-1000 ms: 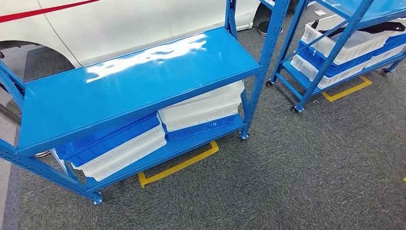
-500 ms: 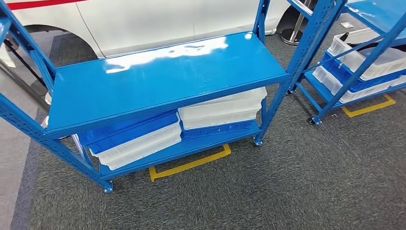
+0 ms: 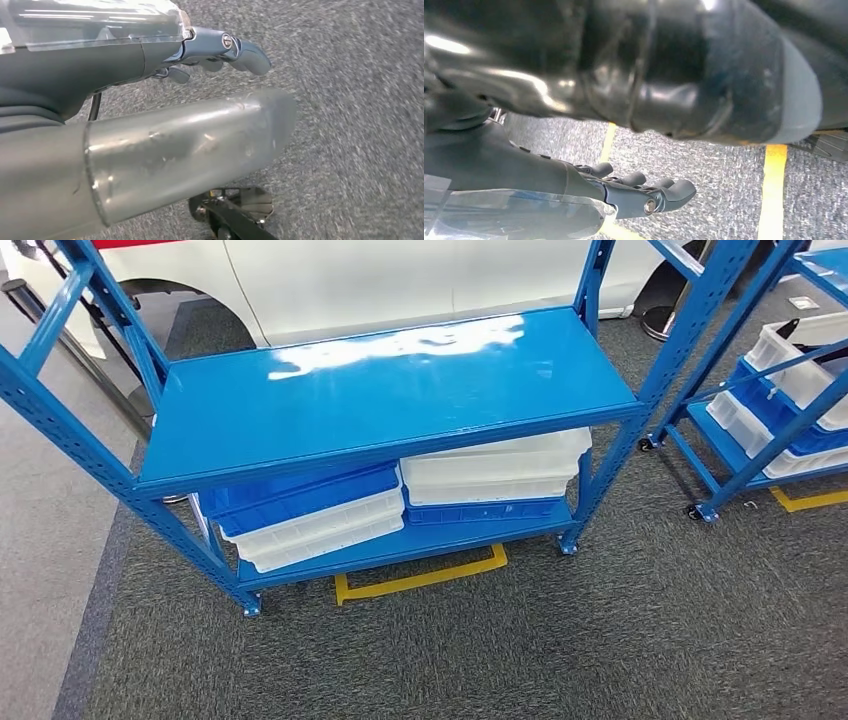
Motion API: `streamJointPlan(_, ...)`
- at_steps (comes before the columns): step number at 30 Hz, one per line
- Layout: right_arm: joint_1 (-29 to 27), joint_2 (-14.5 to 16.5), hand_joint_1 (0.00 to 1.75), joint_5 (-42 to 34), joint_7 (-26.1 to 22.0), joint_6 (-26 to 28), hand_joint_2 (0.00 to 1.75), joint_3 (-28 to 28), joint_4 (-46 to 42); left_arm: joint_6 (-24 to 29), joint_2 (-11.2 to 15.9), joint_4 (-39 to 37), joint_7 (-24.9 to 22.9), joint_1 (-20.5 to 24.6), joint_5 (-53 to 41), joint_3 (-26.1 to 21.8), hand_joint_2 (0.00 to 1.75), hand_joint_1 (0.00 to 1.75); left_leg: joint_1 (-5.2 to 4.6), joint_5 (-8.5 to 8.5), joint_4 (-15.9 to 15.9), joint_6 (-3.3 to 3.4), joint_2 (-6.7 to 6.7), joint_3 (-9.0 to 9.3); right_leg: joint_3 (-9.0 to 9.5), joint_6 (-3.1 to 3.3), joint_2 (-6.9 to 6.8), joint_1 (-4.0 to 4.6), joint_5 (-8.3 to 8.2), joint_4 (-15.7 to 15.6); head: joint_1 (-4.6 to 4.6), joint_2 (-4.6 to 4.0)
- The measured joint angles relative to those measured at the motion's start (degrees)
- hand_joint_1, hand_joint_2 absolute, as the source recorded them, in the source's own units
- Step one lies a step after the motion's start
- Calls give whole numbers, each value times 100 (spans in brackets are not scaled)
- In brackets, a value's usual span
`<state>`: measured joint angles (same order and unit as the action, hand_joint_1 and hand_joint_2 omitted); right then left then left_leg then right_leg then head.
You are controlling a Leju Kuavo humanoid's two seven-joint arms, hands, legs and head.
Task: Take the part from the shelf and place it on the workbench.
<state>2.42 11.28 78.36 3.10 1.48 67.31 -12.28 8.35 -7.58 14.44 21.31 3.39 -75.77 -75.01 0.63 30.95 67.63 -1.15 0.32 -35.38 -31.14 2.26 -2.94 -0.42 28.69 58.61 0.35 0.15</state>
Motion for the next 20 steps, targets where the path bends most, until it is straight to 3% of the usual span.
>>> streamJointPlan(2,6,0,0,0,9,4,0,2,0,0,6,1,-2,12,-5,0,0,0,-43,-262,-762,78,185,386,20,-35,-84,27,16,7,1,0)
streamJointPlan(3,8,0,0,0,19,9,0,2,0,0,7,1,-1,20,-6,0,0,0,-65,-299,-950,116,248,468,25,-61,-121,37,22,7,1,0)
streamJointPlan(5,16,0,0,-1,38,32,0,3,0,0,7,1,0,17,-8,0,0,0,-87,-304,-1025,177,225,472,41,-120,-185,43,23,-5,1,0)
streamJointPlan(7,25,-4,0,-14,50,58,0,9,0,5,-1,1,-3,-4,-8,0,0,0,-54,-350,-1082,243,165,501,38,-184,-116,32,95,68,2,0)
streamJointPlan(8,27,-6,0,-26,56,66,0,19,0,12,-5,1,-8,-7,-9,0,0,0,-35,-377,-1112,280,141,513,-29,-213,-17,25,216,233,2,0)
streamJointPlan(10,20,-12,0,-50,73,68,0,46,0,29,-9,1,-16,4,-11,0,0,0,-23,-406,-1131,323,107,510,-345,-248,200,9,599,903,3,0)
streamJointPlan(12,18,-18,0,-63,84,69,0,74,0,43,-7,1,-25,7,-11,0,0,0,-28,-406,-1119,333,63,498,-676,-266,261,-2,823,1553,3,0)
streamJointPlan(13,16,-21,0,-68,86,71,0,84,0,47,-7,1,-30,6,-12,0,0,0,-30,-400,-1111,332,35,500,-721,-270,265,-6,764,1611,3,0)
streamJointPlan(14,15,-24,0,-73,86,73,0,91,0,48,-7,1,-37,5,-14,0,0,0,-30,-392,-1102,328,7,508,-655,-267,266,-11,598,1441,3,0)
streamJointPlan(16,12,-33,0,-77,86,80,0,97,0,48,-17,1,-50,4,-20,0,0,0,-33,-364,-1079,300,-41,529,-305,-240,278,-21,167,659,4,0)
streamJointPlan(17,15,-38,0,-78,85,85,0,101,0,51,-24,1,-56,6,-21,0,0,0,-42,-346,-1061,274,-60,532,-162,-219,286,-14,30,327,3,0)
streamJointPlan(19,21,-43,0,-79,84,98,87,111,0,65,-31,1,-66,9,-25,0,0,0,-55,-324,-1036,217,-77,522,-56,-175,299,7,-43,46,2,0)
streamJointPlan(20,25,-43,0,-79,83,102,116,115,0,70,-31,1,-69,11,-26,0,0,0,-60,-320,-1028,200,-80,519,-63,-166,298,16,-49,41,2,0)
